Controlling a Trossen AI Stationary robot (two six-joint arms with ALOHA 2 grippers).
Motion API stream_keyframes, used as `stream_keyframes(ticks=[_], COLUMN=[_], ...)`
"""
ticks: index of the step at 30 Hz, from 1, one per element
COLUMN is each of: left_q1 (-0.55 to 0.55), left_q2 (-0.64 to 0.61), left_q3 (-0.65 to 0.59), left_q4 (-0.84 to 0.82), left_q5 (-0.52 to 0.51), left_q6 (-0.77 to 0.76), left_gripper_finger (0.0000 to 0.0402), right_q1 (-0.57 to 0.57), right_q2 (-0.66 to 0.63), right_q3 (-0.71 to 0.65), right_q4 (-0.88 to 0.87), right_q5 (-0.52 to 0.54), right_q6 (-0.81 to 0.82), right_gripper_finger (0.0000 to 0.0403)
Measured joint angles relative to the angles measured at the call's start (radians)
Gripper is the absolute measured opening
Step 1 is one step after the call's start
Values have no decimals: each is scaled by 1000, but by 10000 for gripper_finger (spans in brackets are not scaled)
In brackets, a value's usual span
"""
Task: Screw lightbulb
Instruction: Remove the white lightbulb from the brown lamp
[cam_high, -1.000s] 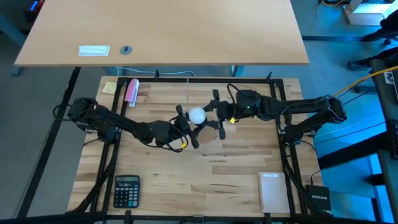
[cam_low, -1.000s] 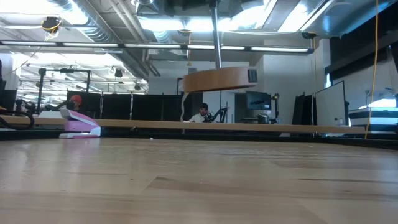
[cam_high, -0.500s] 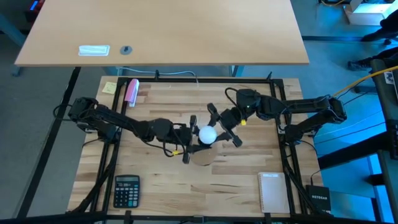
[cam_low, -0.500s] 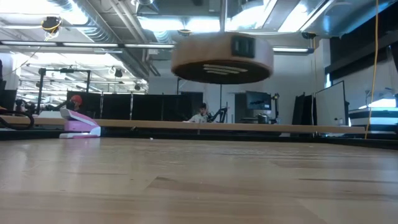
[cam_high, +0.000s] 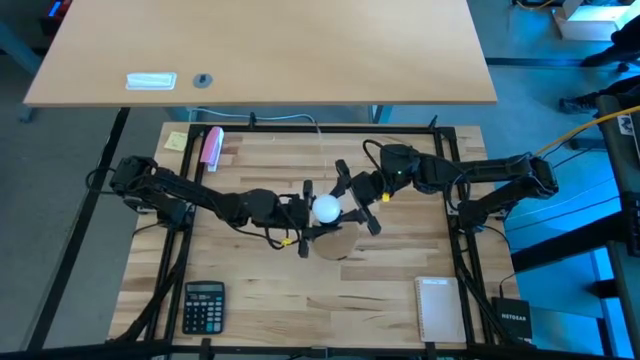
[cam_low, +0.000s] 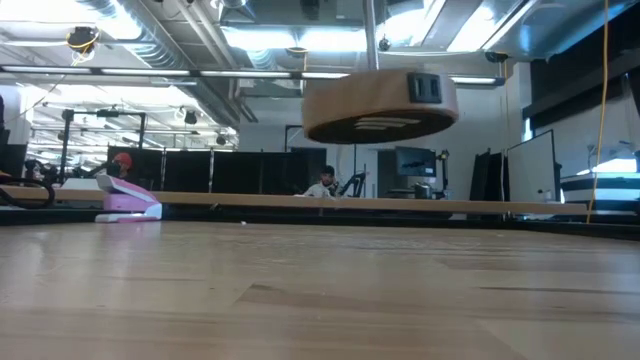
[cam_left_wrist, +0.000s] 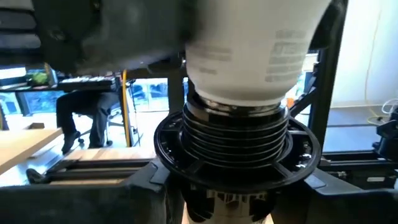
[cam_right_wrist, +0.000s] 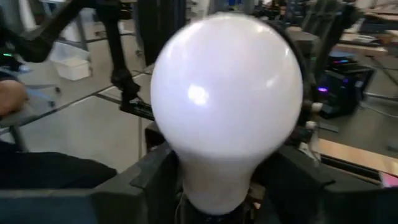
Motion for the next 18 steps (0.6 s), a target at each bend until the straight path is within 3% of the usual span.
stream_keyframes(ticks=[9, 12, 18], left_q1=[2, 1, 0], left_q2=[2, 2, 2], left_q3=[-2, -1, -1], left_q4=[-4, 1, -1], left_q5=[-29, -75, -232], left_q6=[-15, -22, -34], left_gripper_finger=[153, 153, 153], right_q1=[0, 0, -1], right_q2=[-20, -57, -172], right_q3=[2, 2, 2], right_q4=[-23, -73, -267], right_q5=[91, 151, 370], right_q6=[-47, -57, -73], right_gripper_finger=[320, 337, 343])
